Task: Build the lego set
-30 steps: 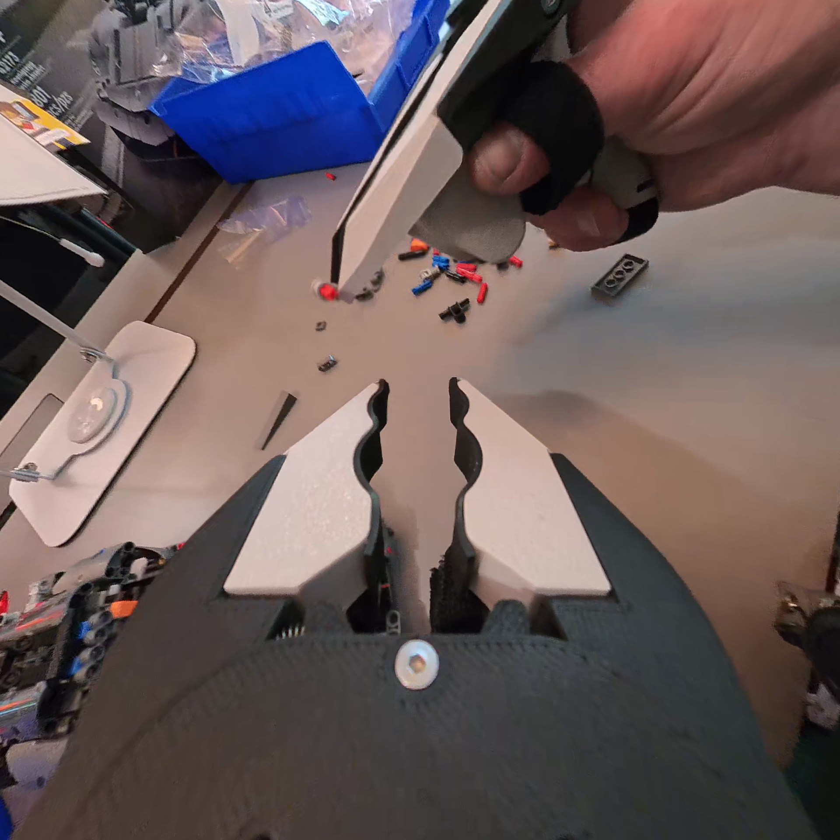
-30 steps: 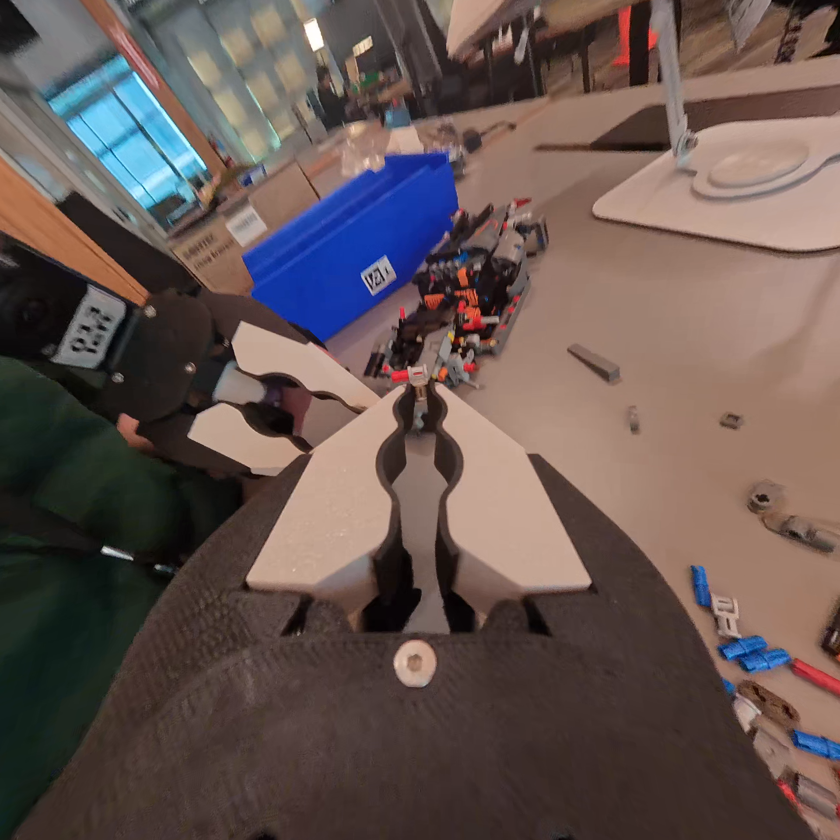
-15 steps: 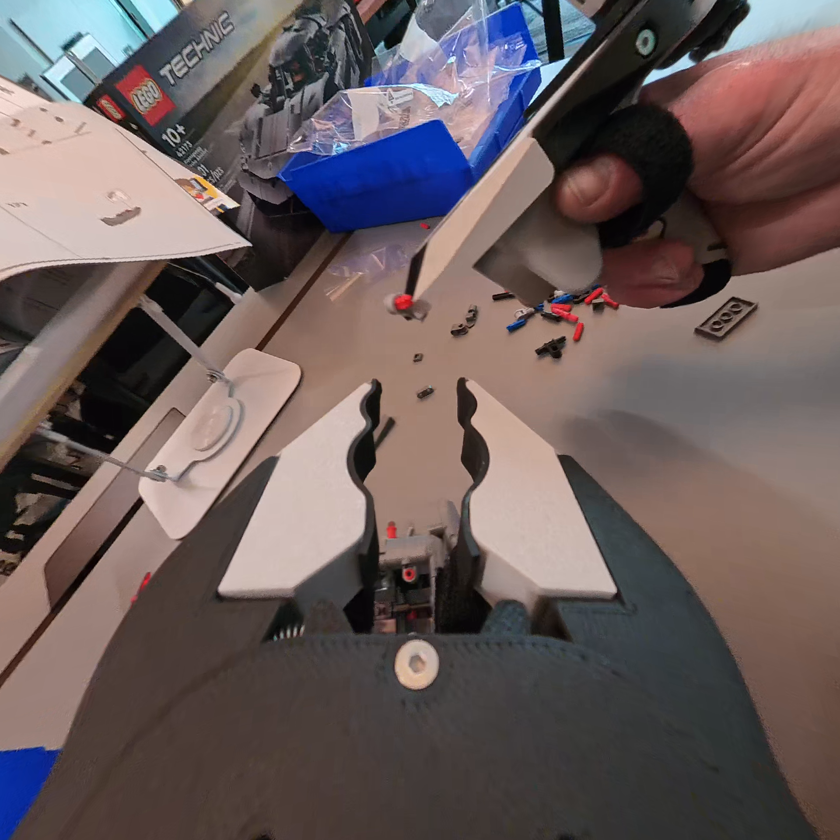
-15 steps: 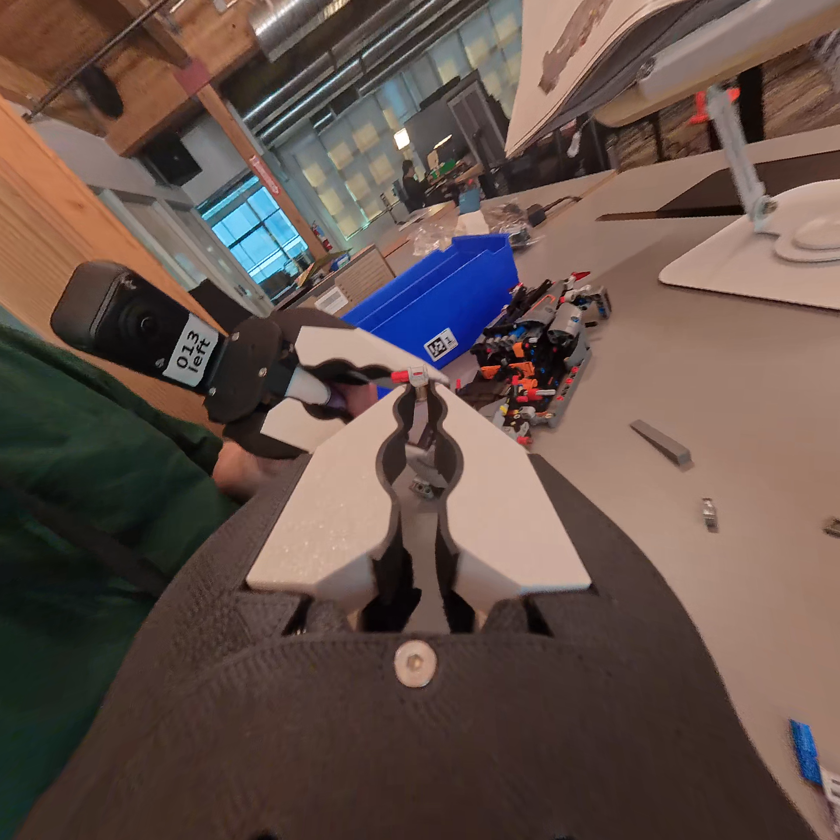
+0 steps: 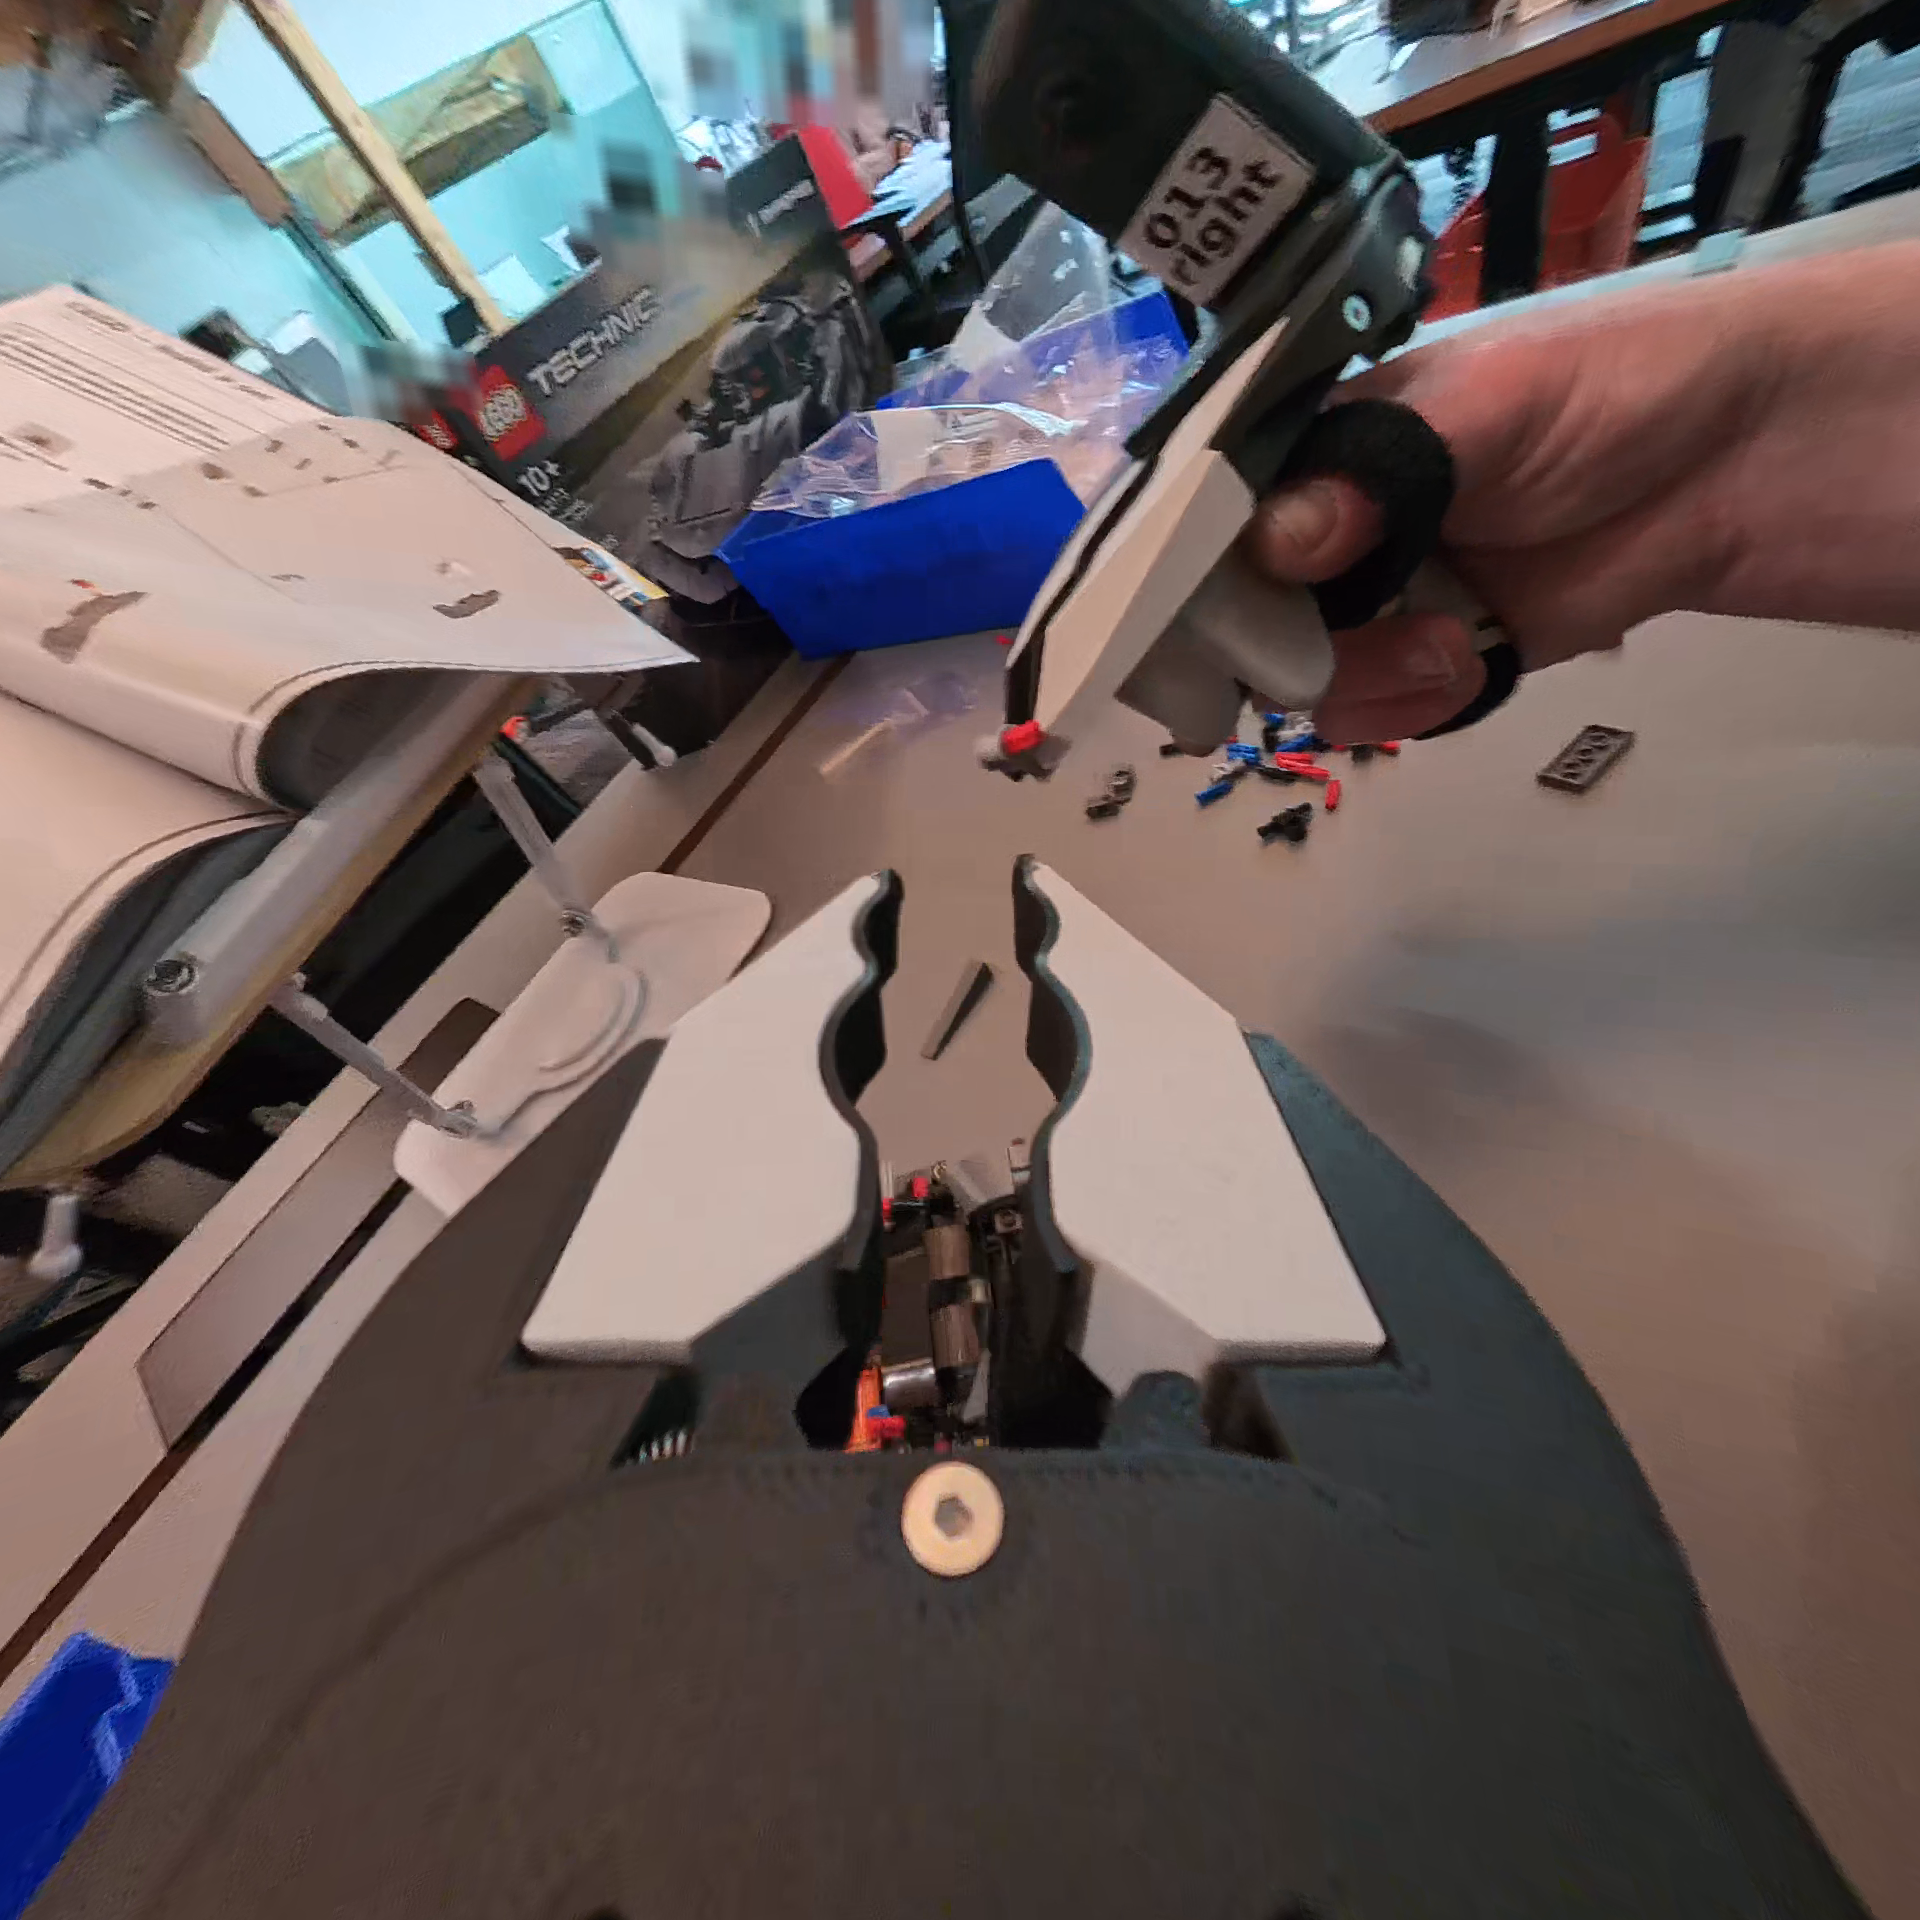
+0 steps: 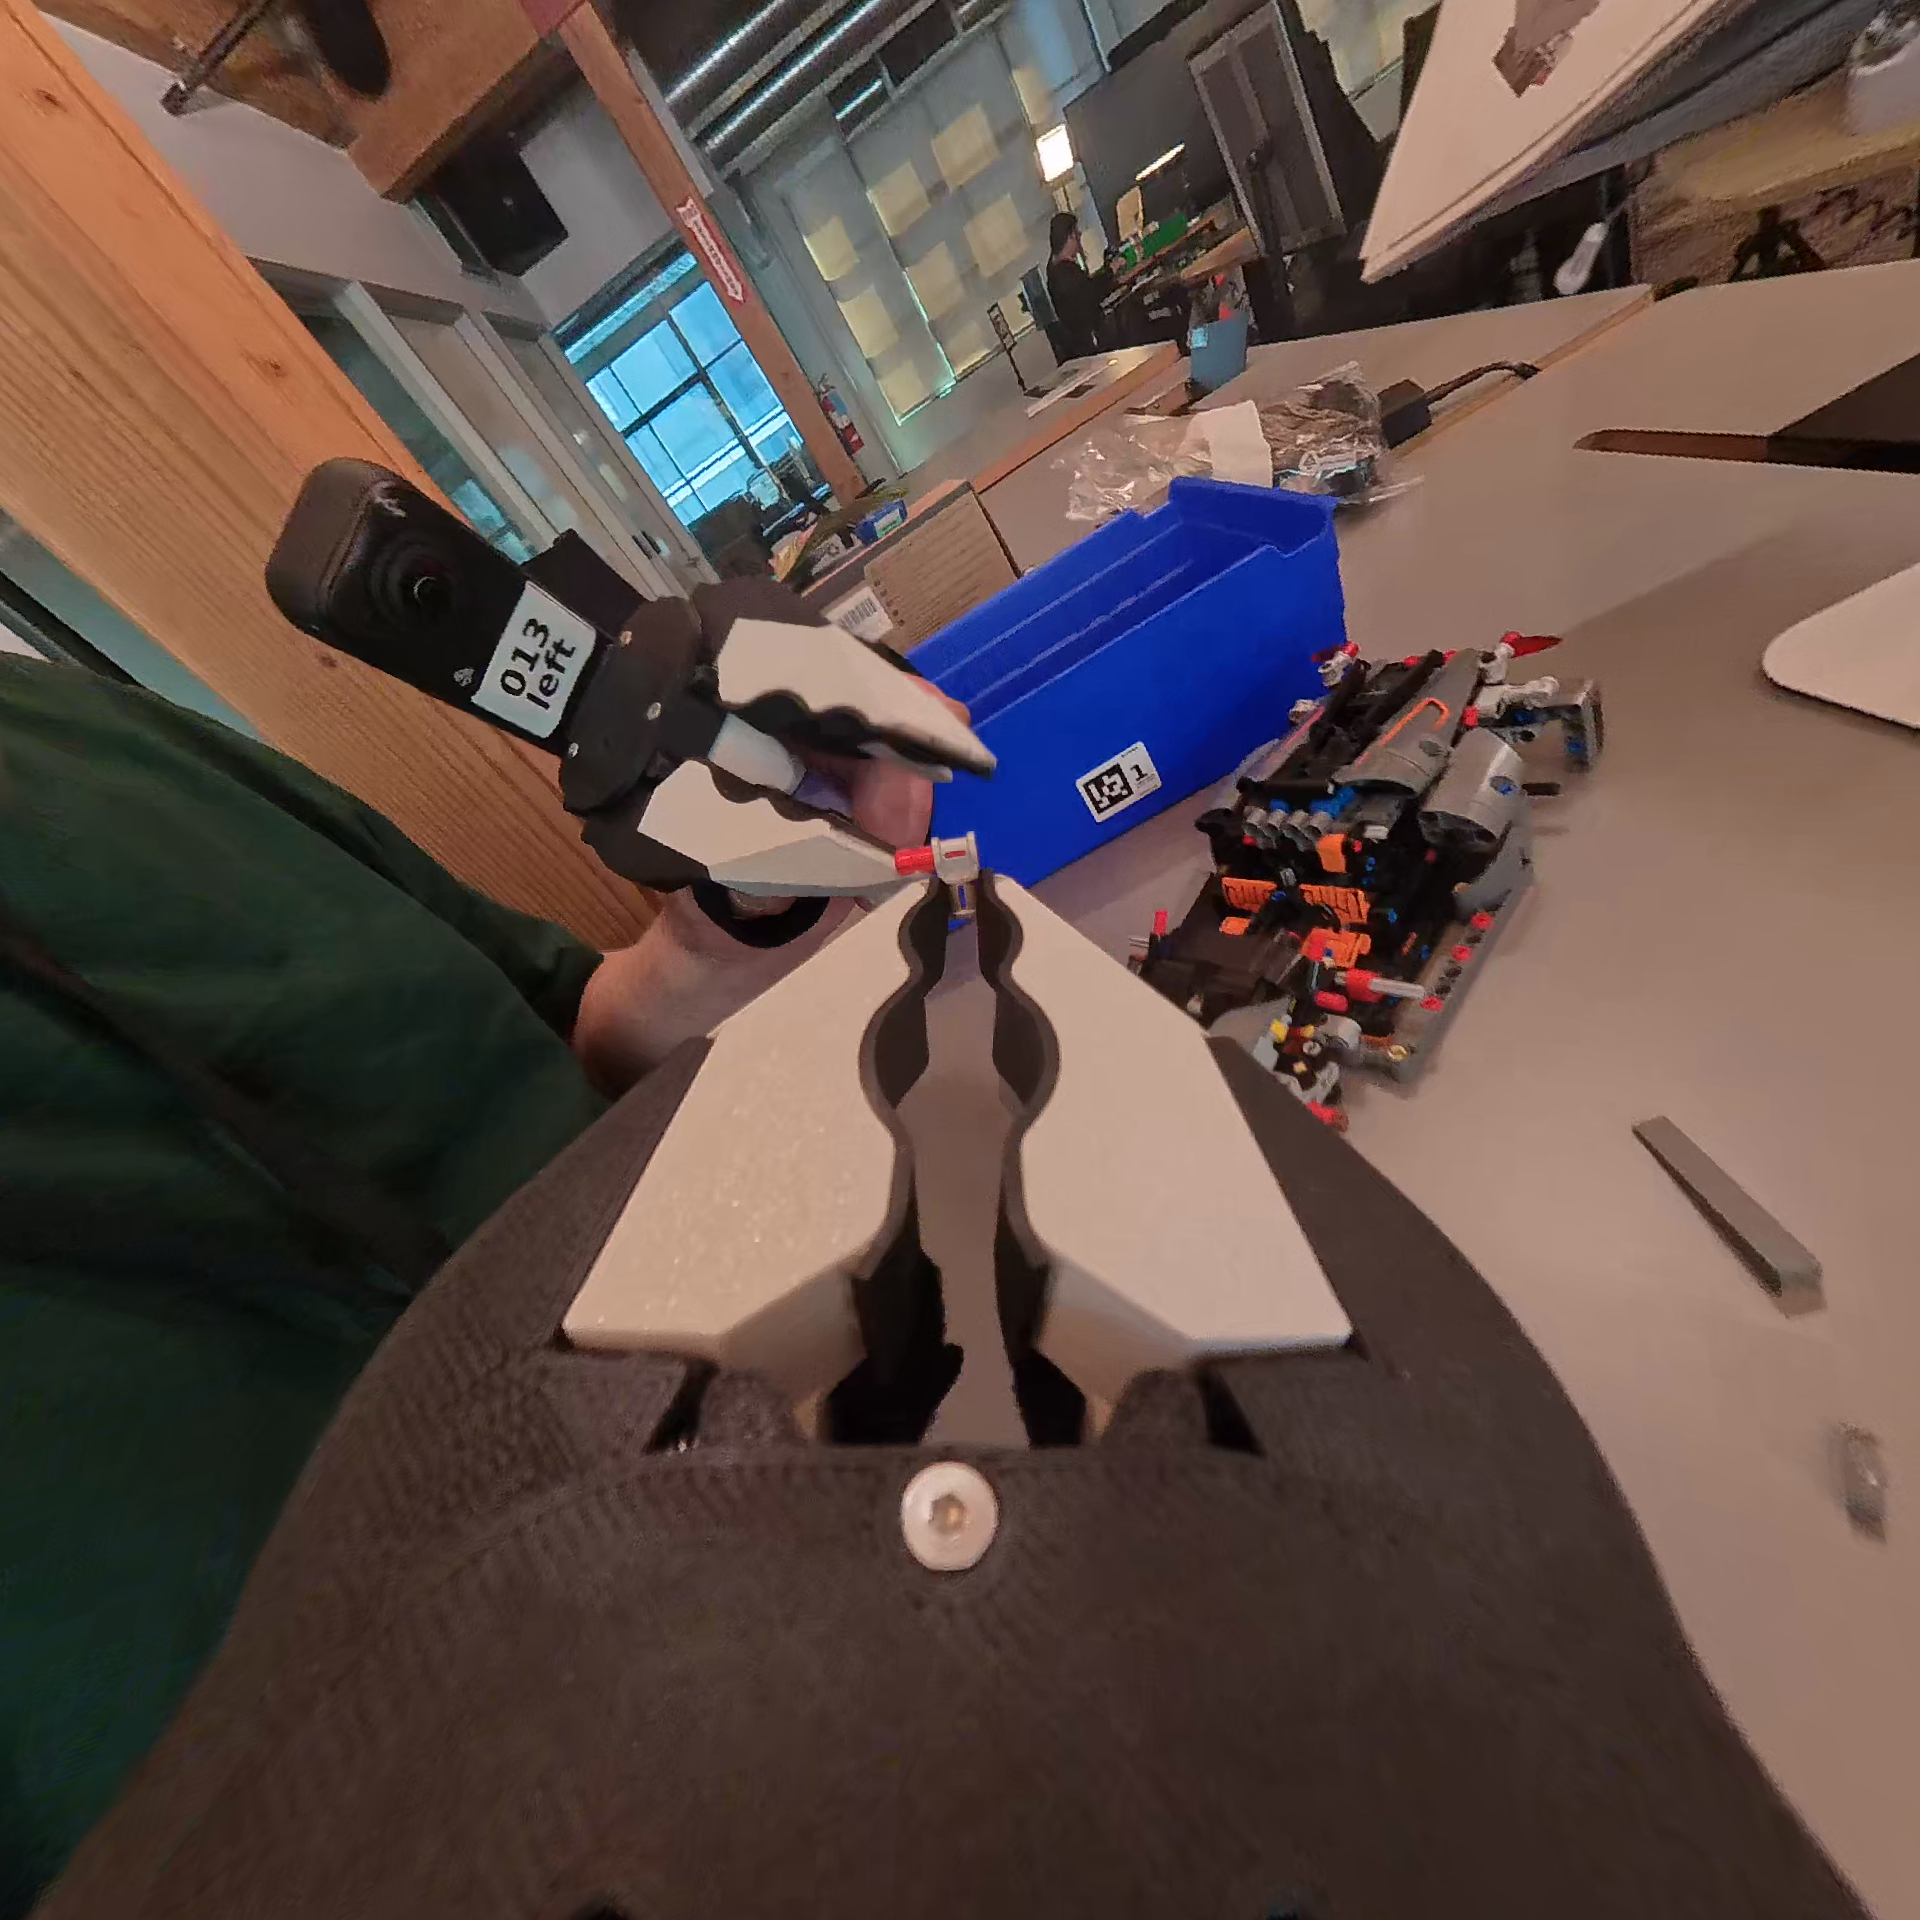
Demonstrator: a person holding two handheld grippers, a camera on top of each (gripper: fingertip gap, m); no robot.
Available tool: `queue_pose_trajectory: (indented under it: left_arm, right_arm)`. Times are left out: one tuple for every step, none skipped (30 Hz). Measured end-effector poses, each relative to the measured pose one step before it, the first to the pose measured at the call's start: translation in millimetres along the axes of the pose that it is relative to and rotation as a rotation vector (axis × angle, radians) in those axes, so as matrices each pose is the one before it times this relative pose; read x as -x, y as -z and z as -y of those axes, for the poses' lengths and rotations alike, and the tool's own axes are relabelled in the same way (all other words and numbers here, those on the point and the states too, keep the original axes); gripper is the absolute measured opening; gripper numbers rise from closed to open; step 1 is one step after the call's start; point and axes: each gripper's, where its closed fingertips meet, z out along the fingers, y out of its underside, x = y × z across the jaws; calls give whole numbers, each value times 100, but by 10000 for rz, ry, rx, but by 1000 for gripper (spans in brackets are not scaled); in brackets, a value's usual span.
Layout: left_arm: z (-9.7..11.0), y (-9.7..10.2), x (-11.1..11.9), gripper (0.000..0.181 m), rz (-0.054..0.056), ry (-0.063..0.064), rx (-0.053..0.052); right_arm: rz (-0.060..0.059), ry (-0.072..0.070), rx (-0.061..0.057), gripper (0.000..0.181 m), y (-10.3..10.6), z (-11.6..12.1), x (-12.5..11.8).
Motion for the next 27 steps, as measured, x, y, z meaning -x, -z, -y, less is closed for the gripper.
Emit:
queue_pose_trajectory:
  left_arm:
    - [-305,255,40,19,-129,11,143]
    - [-340,229,156,21,-49,-8,163]
    - [-178,280,164,22,-24,-29,41]
    - [-80,289,42,23,-78,-91,-21]
    - [-104,287,108,26,4,-174,13]
    - [-153,277,329,29,206,-244,71]
    - [-120,272,189,29,118,-273,63]
    - [-35,232,-73,29,-53,-238,22]
    - [25,226,61,31,45,-192,-9]
    - [116,233,95,33,88,-203,-57]
    - [27,193,196,33,139,-146,10]
    - [-77,151,245,33,133,-76,62]
    - [-76,122,179,33,64,-41,13]
    - [-29,109,61,34,-26,-18,-39]
    - [-100,109,104,34,6,-42,-10]
    - [-141,131,108,34,19,-110,35]
    - [-68,182,49,35,7,-174,13]
    - [21,226,14,34,-4,-189,-12]
    - [102,251,13,34,11,-182,-41]
    - [135,250,-131,33,-82,-180,-48]
    - [148,230,-128,33,-66,-206,-45]
    - [85,217,-30,33,-6,-191,1]
    - [66,182,-143,32,-98,-152,-3]
    - [44,133,-246,32,-179,-114,-11]
    - [31,131,-83,31,-62,-124,-5]
    - [65,105,-100,29,-52,-164,-25]
    - [191,126,-226,27,-123,-164,-83]
  right_arm:
    - [65,3,34,4,-427,227,122]
    - [77,15,62,4,-460,173,141]
    - [99,33,79,4,-466,139,201]
    - [89,17,81,4,-470,113,161]
    - [96,-15,92,4,-459,83,140]
    - [151,-23,61,4,-425,117,215]
    - [179,-39,27,4,-394,163,262]
    - [141,-66,64,4,-365,94,174]
    - [132,-76,110,4,-353,9,149]
    - [146,-47,96,4,-318,16,187]
    - [121,-32,52,4,-287,58,165]
    - [119,-69,71,4,-259,14,143]
    - [102,-65,59,4,-231,24,105]
    - [112,-58,14,4,-201,60,112]
    - [128,-84,-1,4,-161,85,108]
    - [110,-100,18,4,-150,51,69]
    - [104,-103,52,4,-147,-1,55]
    - [130,-80,93,3,-145,-94,96]
    - [128,-60,104,4,-130,-132,93]
    - [113,-74,101,4,-110,-160,60]
    - [130,-97,101,4,-128,-181,47]
    - [160,-98,129,4,-146,-234,96]
    - [160,-52,133,4,-155,-217,136]
    - [99,-38,120,4,-164,-180,50]
    - [103,-63,141,4,-190,-197,63]
    - [105,-26,109,4,-181,-126,88]
    - [95,-21,102,4,-177,-110,79]
